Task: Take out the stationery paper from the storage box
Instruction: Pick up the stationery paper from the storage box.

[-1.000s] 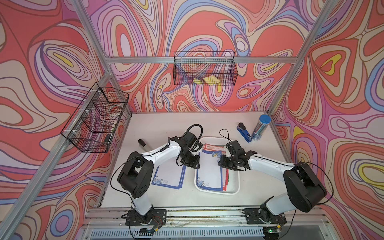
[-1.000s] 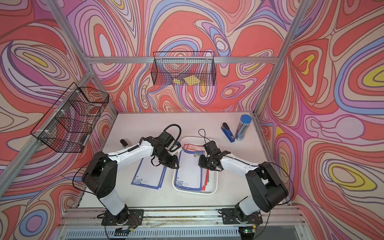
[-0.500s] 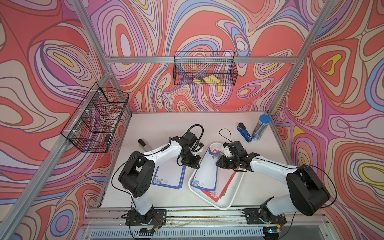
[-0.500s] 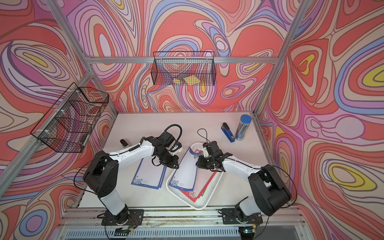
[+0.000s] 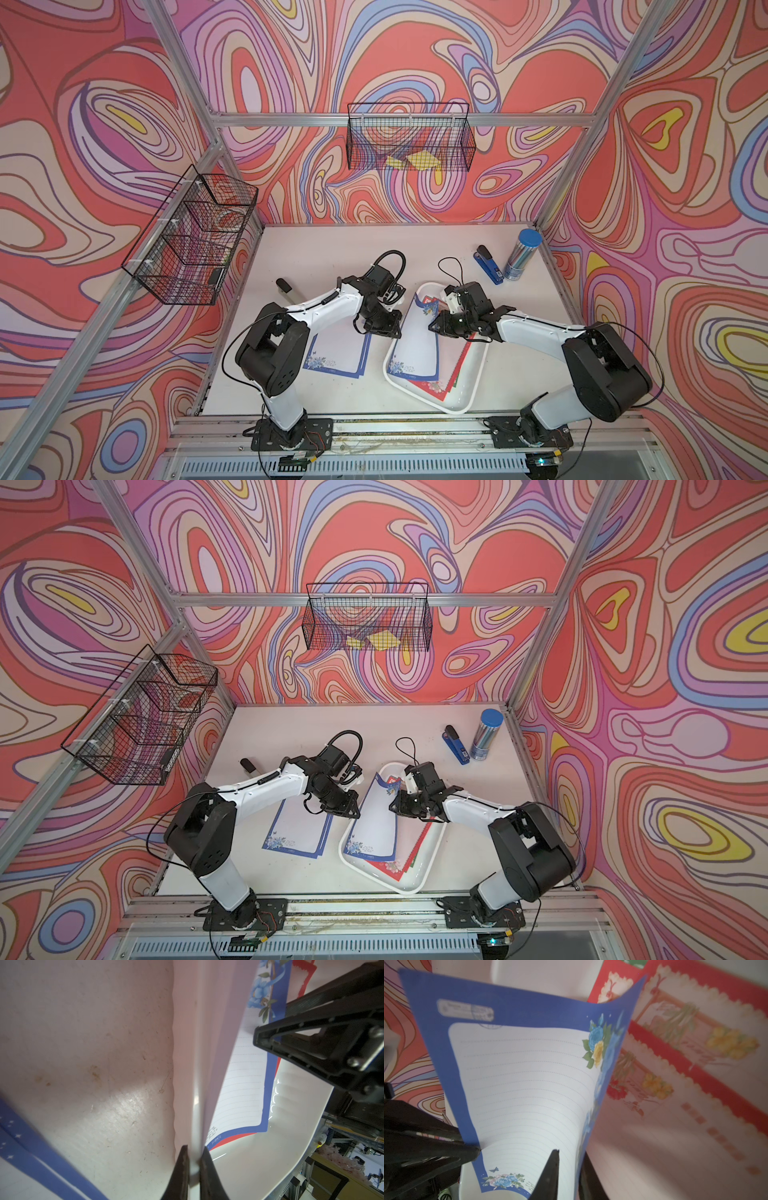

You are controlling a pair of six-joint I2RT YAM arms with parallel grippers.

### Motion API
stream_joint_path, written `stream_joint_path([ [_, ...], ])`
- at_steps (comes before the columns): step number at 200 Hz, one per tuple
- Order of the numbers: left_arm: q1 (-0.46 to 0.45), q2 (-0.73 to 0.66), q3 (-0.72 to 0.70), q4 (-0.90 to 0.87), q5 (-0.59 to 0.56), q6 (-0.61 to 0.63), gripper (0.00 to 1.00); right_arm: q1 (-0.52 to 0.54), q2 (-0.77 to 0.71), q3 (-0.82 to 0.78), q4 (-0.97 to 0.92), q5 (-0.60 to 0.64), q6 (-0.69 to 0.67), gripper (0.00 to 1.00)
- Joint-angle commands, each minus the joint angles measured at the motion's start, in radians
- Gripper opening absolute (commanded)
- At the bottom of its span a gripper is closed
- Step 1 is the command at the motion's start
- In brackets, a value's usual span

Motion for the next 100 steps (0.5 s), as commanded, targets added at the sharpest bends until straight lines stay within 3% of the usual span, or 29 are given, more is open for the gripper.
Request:
stream_joint_path([
  [1, -0.003, -0.023, -0.045, 0.079, -0.028, -0.124, 0.03, -0.014, 0.024, 0.013, 0.033, -0.023, 0.008, 0.21],
  [100, -0.003, -0.043, -0.149, 0.301, -0.001, -0.341, 0.02, -0.071, 0.047, 0.058, 0.001, -0.055, -0.032, 0.19],
])
